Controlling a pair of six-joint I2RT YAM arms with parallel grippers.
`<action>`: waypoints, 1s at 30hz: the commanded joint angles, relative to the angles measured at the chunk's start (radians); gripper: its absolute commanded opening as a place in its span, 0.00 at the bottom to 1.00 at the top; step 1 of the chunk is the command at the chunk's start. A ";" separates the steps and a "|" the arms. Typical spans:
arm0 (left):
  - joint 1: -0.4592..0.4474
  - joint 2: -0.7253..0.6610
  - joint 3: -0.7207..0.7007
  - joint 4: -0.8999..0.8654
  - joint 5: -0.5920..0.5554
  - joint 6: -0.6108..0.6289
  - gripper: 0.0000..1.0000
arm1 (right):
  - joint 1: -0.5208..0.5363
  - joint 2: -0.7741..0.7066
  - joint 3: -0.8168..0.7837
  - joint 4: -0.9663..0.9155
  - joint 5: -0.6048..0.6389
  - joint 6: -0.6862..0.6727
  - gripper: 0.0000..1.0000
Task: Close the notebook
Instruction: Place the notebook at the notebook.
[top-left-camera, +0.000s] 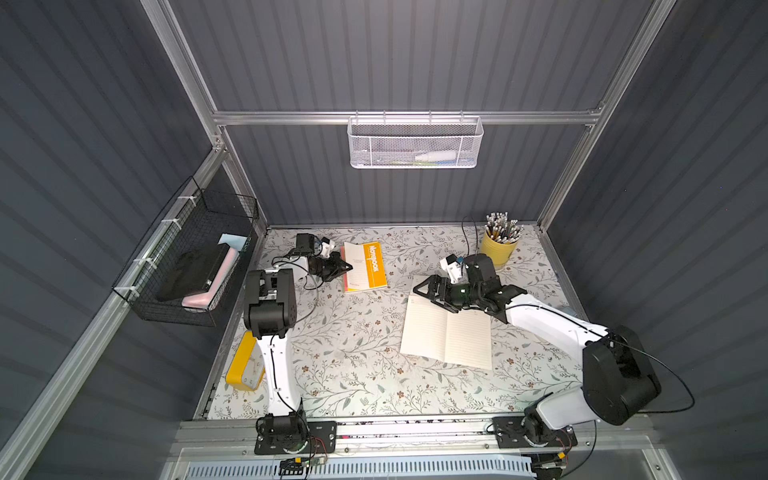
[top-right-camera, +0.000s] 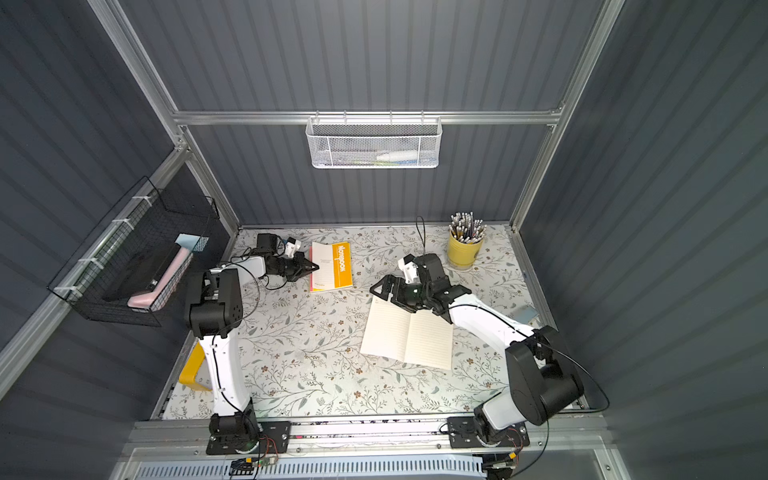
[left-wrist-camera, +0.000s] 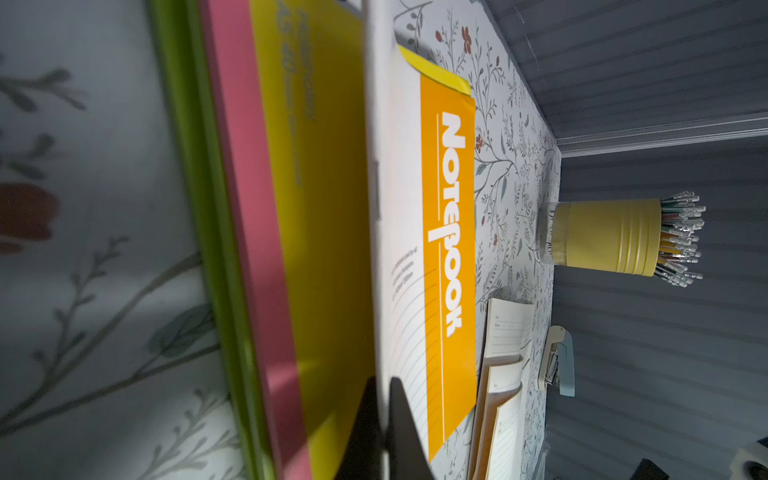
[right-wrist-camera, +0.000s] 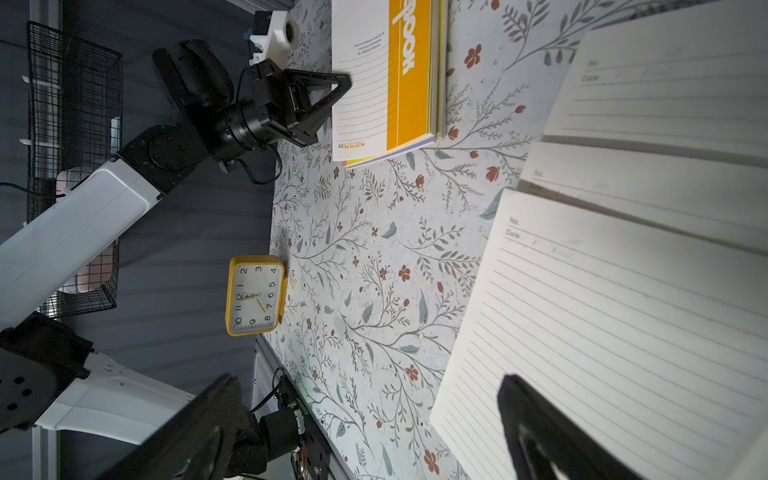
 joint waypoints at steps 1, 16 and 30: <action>0.001 0.020 0.041 -0.048 -0.022 0.017 0.04 | -0.003 0.009 -0.013 0.001 -0.011 0.002 0.99; 0.002 0.013 0.100 -0.170 -0.116 0.102 0.37 | -0.002 0.021 -0.013 0.041 -0.027 0.012 0.99; 0.001 -0.209 0.055 -0.208 -0.353 0.155 0.45 | -0.003 0.026 -0.023 0.039 -0.026 0.003 0.99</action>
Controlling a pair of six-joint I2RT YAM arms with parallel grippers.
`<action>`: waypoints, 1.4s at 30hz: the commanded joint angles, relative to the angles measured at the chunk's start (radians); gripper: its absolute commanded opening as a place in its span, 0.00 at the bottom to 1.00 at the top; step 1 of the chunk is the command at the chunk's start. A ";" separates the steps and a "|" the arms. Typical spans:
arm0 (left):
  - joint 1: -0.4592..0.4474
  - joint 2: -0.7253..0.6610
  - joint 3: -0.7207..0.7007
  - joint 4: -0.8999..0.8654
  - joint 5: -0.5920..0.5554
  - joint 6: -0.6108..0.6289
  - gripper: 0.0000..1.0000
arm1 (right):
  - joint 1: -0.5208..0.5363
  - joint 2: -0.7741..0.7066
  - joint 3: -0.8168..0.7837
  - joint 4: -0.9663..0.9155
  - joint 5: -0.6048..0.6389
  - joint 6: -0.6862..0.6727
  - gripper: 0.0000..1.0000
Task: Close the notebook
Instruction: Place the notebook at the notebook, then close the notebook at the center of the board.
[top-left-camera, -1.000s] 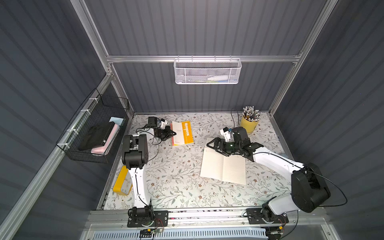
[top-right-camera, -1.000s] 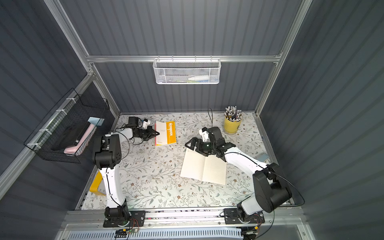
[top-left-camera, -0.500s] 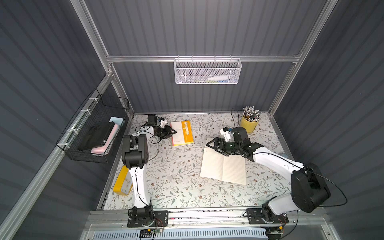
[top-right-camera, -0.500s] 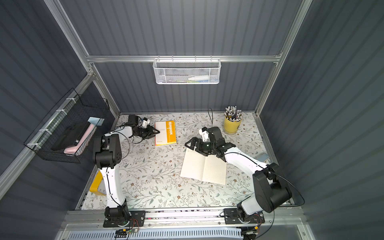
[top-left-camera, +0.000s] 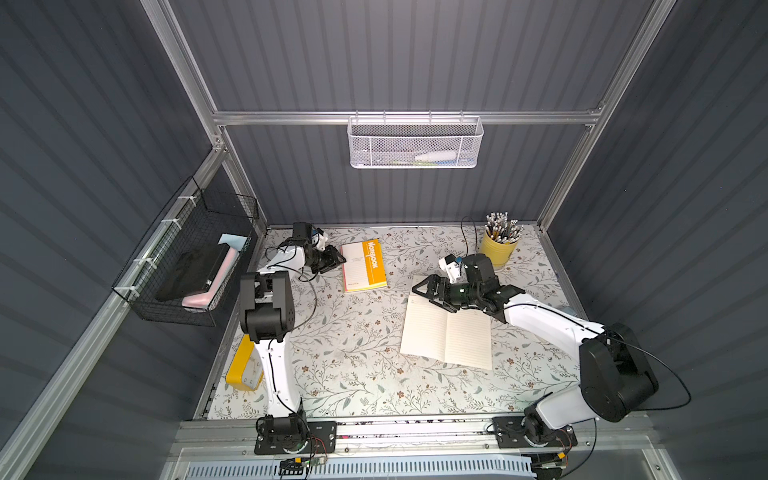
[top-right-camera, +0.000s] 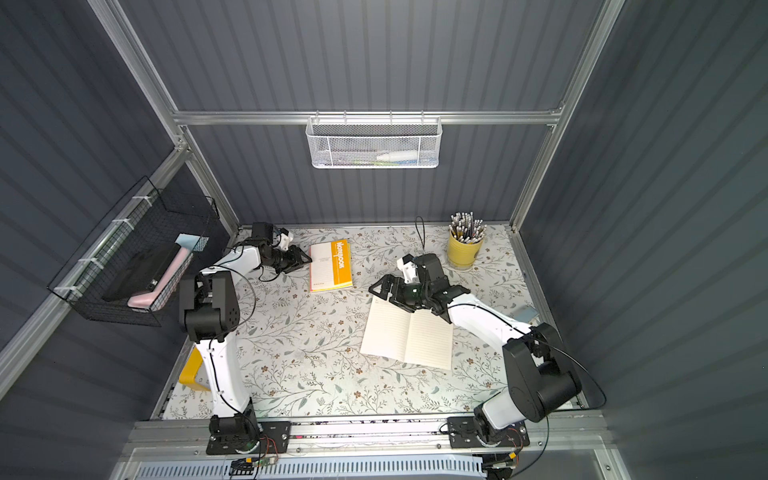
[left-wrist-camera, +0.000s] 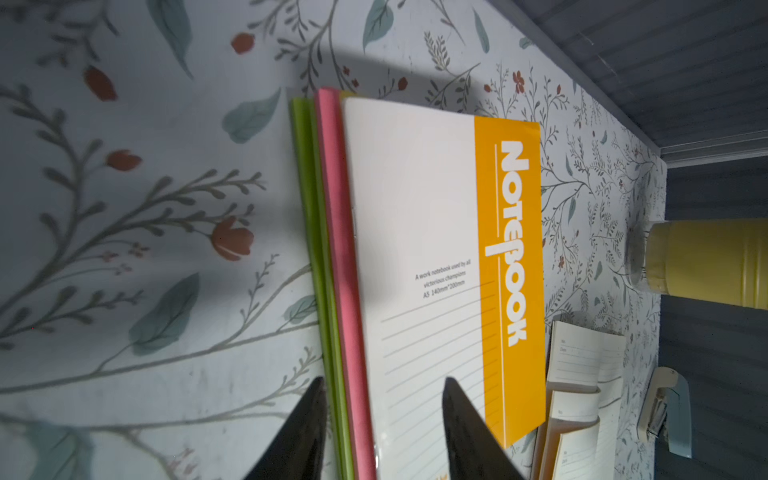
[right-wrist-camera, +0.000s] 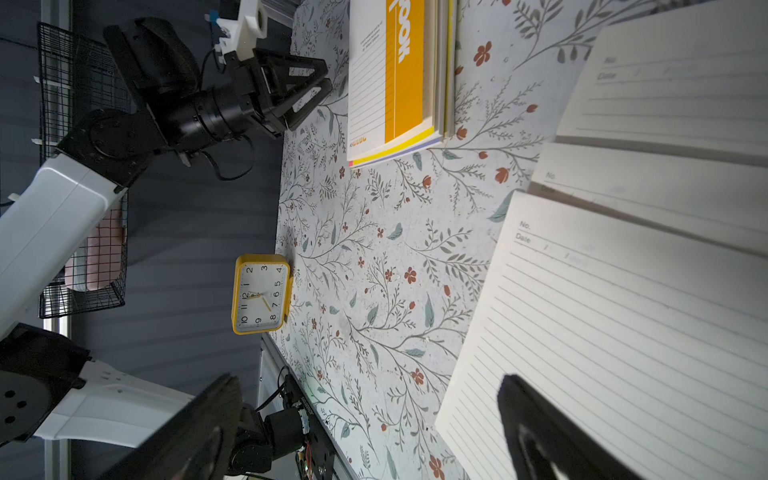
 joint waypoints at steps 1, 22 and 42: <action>0.001 -0.138 -0.065 0.032 -0.063 0.003 0.45 | -0.002 0.005 -0.021 0.003 -0.002 -0.009 0.99; -0.321 -0.636 -0.762 0.323 0.092 -0.273 0.45 | -0.178 -0.196 -0.266 -0.099 0.051 -0.090 0.99; -0.609 -0.646 -1.061 0.605 -0.022 -0.513 0.47 | -0.317 -0.257 -0.460 -0.158 0.128 -0.076 0.99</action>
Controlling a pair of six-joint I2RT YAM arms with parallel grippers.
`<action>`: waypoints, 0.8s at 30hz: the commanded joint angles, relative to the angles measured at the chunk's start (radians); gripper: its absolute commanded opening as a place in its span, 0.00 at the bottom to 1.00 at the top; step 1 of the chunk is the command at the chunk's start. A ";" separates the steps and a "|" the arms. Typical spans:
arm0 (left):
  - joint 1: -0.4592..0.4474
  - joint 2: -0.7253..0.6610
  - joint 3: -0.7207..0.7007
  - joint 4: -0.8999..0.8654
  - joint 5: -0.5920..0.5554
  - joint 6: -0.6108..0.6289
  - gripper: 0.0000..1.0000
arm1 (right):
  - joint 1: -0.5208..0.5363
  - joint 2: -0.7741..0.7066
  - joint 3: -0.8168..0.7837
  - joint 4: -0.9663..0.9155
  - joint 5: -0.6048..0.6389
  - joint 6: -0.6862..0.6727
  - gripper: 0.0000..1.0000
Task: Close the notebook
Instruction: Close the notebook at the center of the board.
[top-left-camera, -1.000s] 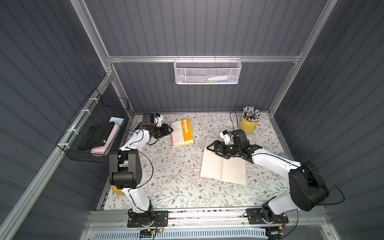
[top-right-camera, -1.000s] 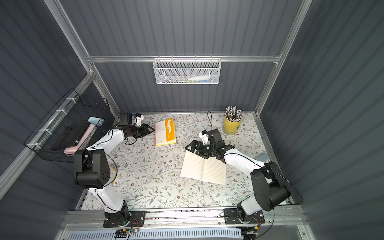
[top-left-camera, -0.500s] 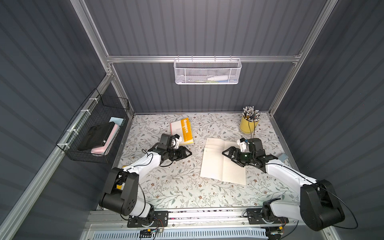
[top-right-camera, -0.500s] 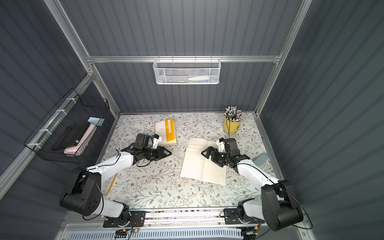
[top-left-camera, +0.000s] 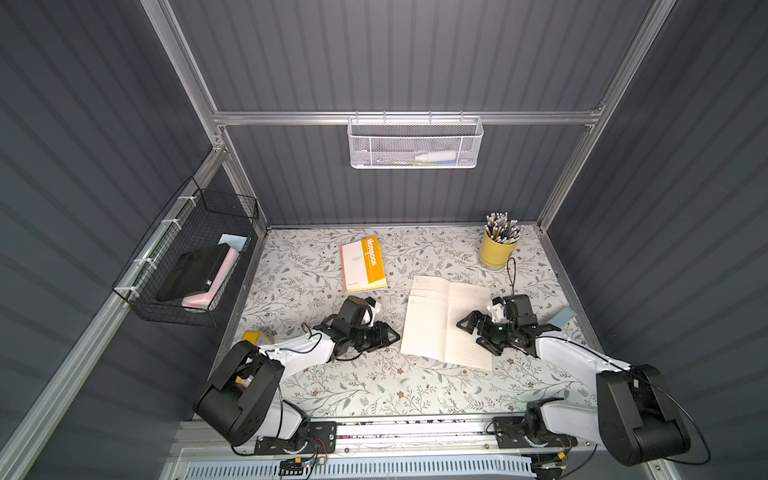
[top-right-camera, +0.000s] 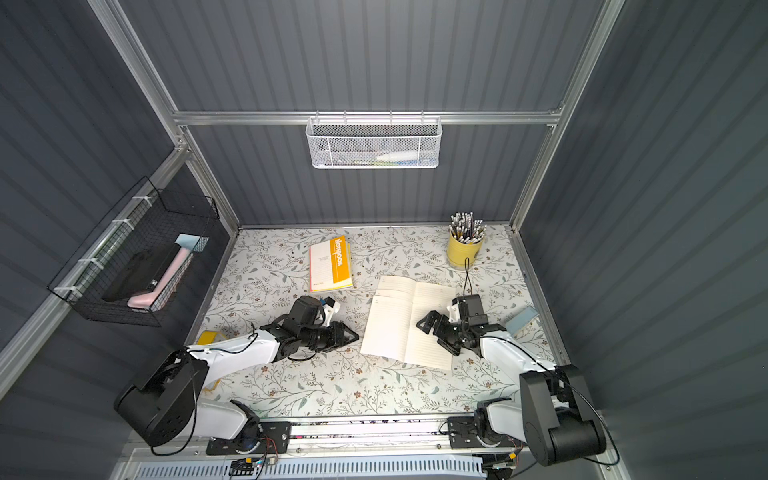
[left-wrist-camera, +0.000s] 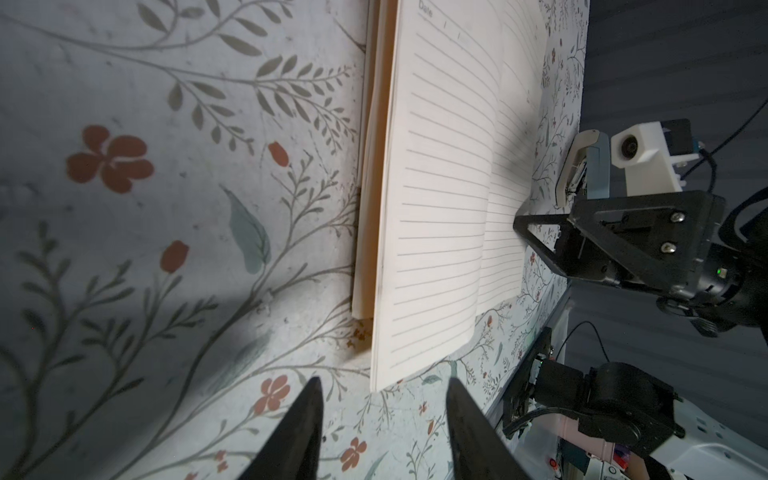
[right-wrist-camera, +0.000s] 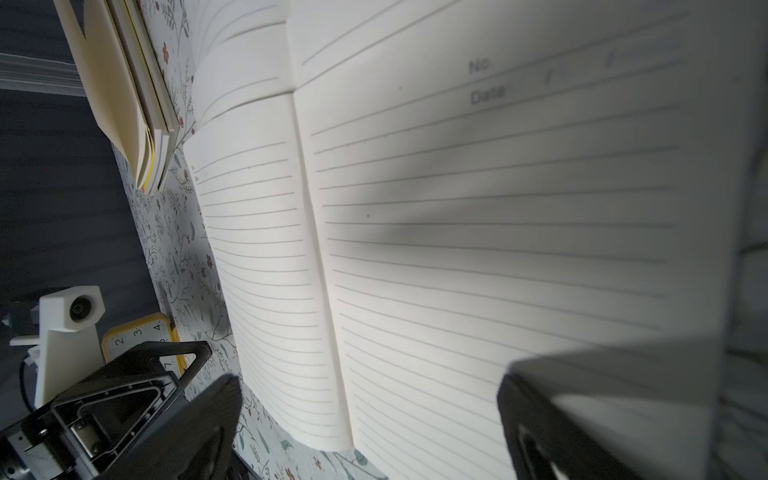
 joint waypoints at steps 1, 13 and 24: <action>-0.010 0.036 -0.005 0.059 -0.007 -0.023 0.47 | -0.008 -0.013 -0.012 -0.030 0.039 -0.006 0.99; -0.031 0.190 -0.018 0.237 0.113 -0.082 0.46 | -0.009 0.012 -0.024 -0.023 0.019 -0.008 0.99; -0.052 0.217 -0.024 0.291 0.169 -0.125 0.28 | -0.009 0.015 -0.033 -0.009 0.003 -0.005 0.99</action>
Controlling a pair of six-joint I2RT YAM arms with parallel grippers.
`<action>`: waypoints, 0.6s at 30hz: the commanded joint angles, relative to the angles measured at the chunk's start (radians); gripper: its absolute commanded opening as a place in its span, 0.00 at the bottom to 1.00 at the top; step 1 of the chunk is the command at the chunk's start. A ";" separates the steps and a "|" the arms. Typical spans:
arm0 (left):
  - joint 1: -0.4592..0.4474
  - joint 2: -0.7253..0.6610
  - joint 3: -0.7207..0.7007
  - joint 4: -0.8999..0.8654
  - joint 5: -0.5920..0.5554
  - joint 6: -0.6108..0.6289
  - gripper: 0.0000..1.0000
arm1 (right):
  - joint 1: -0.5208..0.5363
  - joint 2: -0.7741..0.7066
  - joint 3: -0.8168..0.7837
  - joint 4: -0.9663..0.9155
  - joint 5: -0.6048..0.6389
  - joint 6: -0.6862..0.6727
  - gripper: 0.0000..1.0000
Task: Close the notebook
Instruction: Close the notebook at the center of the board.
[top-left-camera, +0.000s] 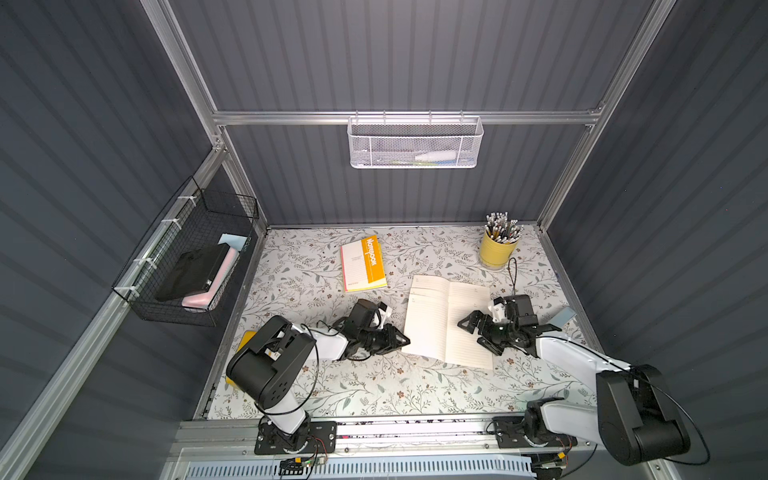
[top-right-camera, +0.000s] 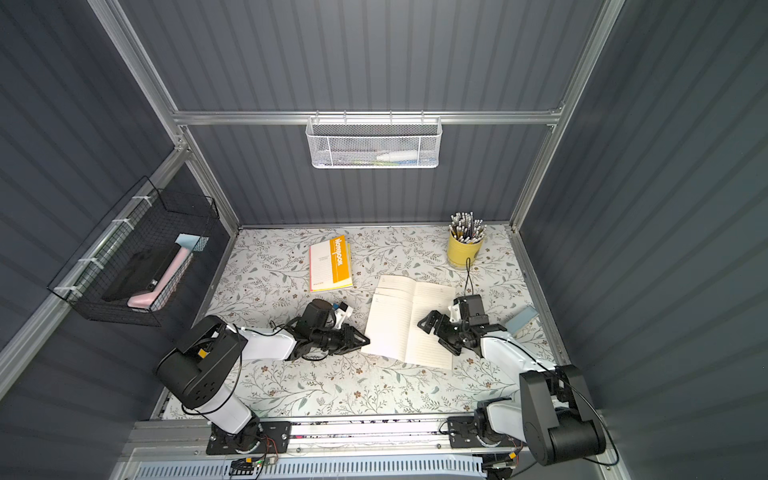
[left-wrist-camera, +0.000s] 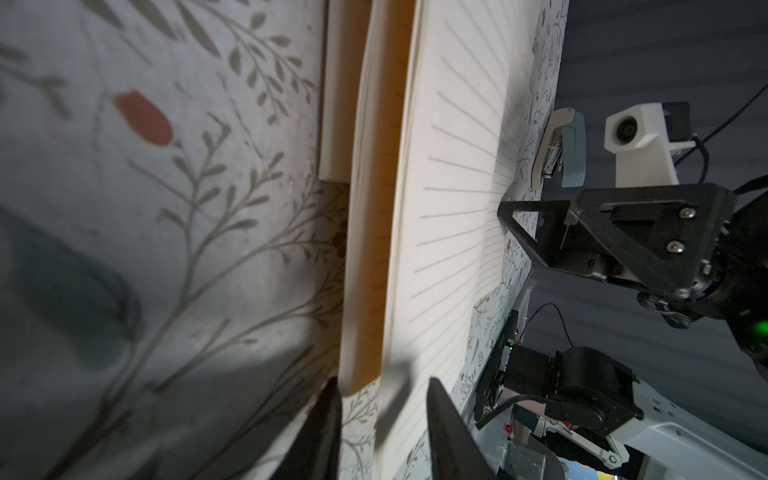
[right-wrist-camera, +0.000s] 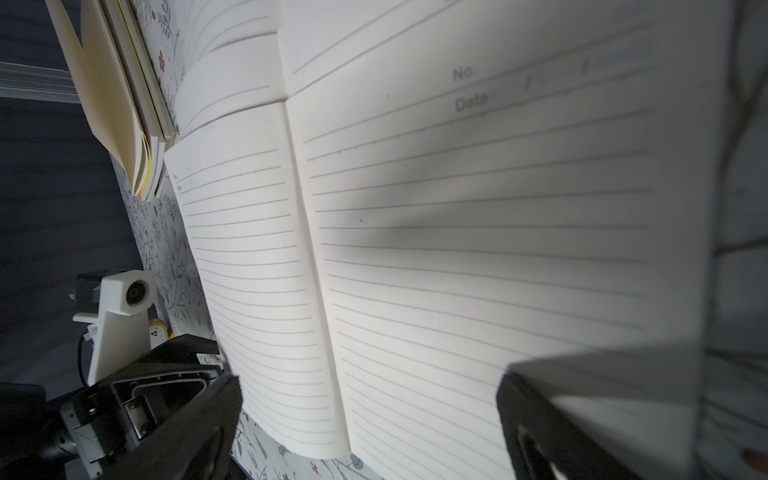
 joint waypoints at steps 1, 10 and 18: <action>-0.011 0.003 -0.017 0.019 0.031 -0.018 0.26 | -0.004 0.013 -0.025 -0.018 0.001 -0.004 0.99; -0.015 -0.059 0.002 -0.064 0.061 0.001 0.00 | -0.002 -0.021 -0.007 -0.019 0.003 -0.002 0.99; -0.014 -0.175 0.073 -0.232 0.033 0.065 0.04 | 0.010 -0.101 0.114 -0.145 0.094 -0.052 0.99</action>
